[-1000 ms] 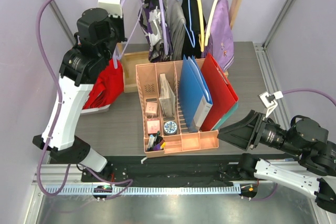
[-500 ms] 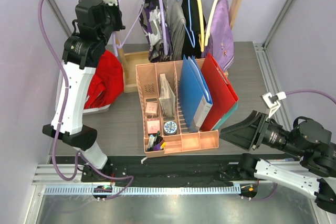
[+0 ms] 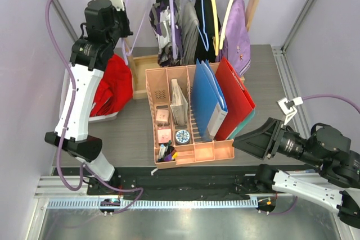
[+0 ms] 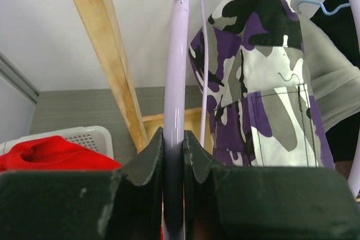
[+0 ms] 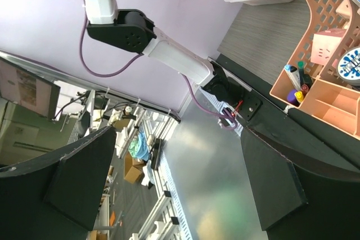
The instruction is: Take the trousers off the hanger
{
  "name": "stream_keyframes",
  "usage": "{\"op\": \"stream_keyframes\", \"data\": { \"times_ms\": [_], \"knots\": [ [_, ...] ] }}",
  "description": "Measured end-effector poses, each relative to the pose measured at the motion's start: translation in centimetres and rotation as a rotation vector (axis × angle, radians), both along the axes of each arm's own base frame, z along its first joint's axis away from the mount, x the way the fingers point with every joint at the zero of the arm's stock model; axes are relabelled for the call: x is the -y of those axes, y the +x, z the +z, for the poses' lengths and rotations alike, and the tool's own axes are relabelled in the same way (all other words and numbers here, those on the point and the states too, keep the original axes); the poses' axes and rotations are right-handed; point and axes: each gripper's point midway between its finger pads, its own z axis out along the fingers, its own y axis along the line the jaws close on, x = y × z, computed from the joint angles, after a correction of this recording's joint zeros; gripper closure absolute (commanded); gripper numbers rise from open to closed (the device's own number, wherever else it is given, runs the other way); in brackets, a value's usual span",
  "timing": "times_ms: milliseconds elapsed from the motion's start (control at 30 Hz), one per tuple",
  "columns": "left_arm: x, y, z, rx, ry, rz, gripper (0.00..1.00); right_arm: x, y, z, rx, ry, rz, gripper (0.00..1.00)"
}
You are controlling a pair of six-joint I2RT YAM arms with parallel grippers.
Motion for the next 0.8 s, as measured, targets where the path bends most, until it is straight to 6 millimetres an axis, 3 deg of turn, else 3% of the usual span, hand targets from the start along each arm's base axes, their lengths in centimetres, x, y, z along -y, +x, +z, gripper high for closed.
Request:
{"op": "stream_keyframes", "data": {
  "times_ms": [67,100,200,367,500,633,800],
  "knots": [
    [0.0,0.0,0.0,0.006,-0.009,0.0,0.7,-0.5,0.3,-0.3,-0.008,-0.018,0.0,0.01],
    [0.0,-0.1,-0.1,0.007,-0.016,0.0,0.59,-0.8,0.5,-0.4,-0.011,-0.026,0.0,0.01],
    [0.0,-1.3,-0.9,-0.034,-0.021,-0.015,0.41,-1.6,1.0,-0.9,-0.023,-0.055,-0.001,0.01],
    [0.2,-3.0,-1.0,-0.066,-0.051,-0.043,0.25,-2.4,1.6,-1.2,-0.021,-0.074,-0.007,0.01],
    [0.0,-5.4,-1.0,-0.083,-0.075,-0.064,0.17,-2.6,2.1,-0.8,-0.003,-0.068,-0.023,0.01],
    [-0.5,-9.5,0.7,-0.05,-0.119,-0.104,0.09,-3.3,3.6,-0.7,0.014,-0.085,-0.075,0.01],
    [0.1,-17.6,1.7,0.013,-0.242,-0.257,0.01,-5.2,6.5,-0.9,0.032,-0.121,-0.158,0.01]
  ]
}}
